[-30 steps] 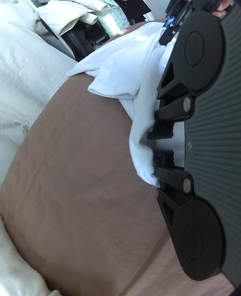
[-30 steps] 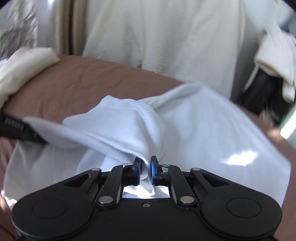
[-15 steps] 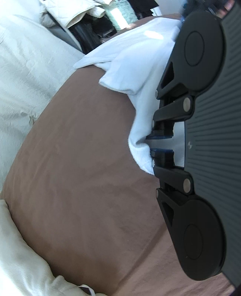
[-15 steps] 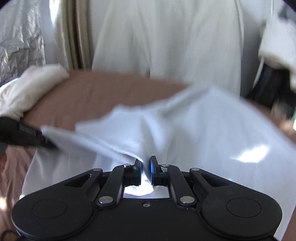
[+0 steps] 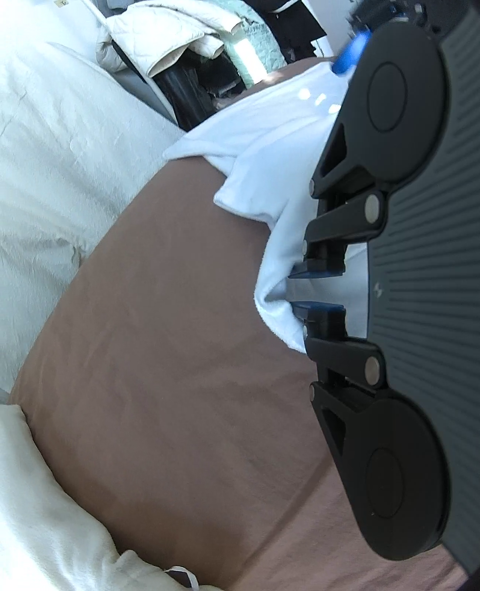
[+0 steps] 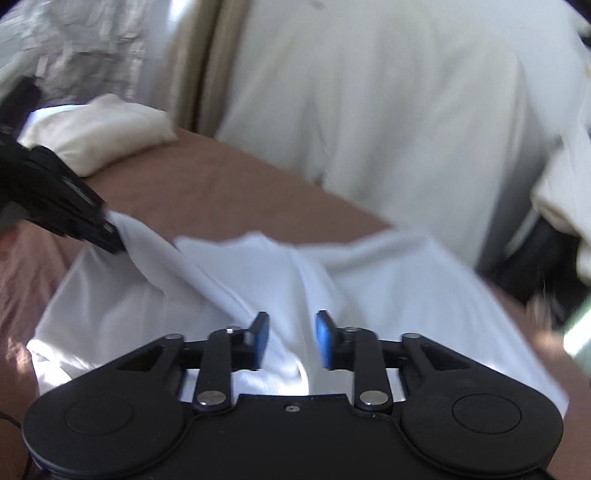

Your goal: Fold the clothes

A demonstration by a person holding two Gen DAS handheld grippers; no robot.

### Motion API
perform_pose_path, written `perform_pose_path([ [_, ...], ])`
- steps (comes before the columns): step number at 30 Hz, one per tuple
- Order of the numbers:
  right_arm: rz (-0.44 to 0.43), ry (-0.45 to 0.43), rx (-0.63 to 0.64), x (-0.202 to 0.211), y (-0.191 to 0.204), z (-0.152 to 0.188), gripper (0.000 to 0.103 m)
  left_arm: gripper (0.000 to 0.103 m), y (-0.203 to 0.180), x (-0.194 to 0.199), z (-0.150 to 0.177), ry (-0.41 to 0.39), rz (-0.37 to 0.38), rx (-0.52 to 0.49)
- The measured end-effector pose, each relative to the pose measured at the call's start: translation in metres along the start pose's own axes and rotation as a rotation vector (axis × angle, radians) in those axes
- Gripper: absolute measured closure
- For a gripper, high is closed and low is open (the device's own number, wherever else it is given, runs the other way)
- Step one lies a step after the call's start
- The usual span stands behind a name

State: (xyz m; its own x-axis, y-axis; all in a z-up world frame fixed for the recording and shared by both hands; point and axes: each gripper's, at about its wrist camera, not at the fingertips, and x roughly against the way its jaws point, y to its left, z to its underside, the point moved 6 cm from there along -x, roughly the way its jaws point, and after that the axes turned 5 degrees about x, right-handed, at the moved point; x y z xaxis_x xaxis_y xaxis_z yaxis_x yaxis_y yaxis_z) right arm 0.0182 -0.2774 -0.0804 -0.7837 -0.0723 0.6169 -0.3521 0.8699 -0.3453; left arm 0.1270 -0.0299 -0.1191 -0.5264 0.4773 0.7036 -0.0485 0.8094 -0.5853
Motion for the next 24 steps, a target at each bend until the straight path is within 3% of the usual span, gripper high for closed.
perform_pose_path([
  [4, -0.079, -0.015, 0.079, -0.015, 0.006, -0.022, 0.062, 0.092, 0.004, -0.007, -0.002, -0.032, -0.041, 0.012],
  [8, -0.149, 0.045, 0.025, -0.048, 0.005, -0.031, 0.061, 0.092, 0.008, -0.012, 0.001, -0.023, -0.066, 0.014],
  [10, -0.124, 0.087, -0.001, -0.063, 0.015, -0.035, 0.056, 0.092, 0.009, -0.014, 0.002, -0.021, -0.075, 0.014],
  [13, -0.131, 0.163, 0.065, -0.09, 0.036, -0.037, 0.056, 0.095, 0.014, -0.01, 0.002, -0.052, -0.105, 0.03],
  [15, -0.191, 0.192, 0.098, -0.096, 0.047, -0.032, 0.057, 0.097, 0.016, -0.007, 0.001, -0.073, -0.125, 0.033],
  [17, -0.231, 0.195, 0.125, -0.098, 0.052, -0.028, 0.066, 0.097, 0.017, -0.008, -0.001, -0.074, -0.125, 0.035],
  [18, -0.241, 0.184, 0.135, -0.096, 0.053, -0.027, 0.078, 0.097, 0.018, -0.009, -0.001, -0.074, -0.125, 0.036],
  [19, -0.226, 0.179, 0.132, -0.096, 0.051, -0.028, 0.102, 0.097, 0.018, -0.009, -0.002, -0.074, -0.125, 0.037],
  [24, -0.079, 0.091, 0.091, -0.075, 0.031, -0.039, 0.102, 0.097, 0.021, -0.011, -0.005, -0.074, -0.126, 0.042],
])
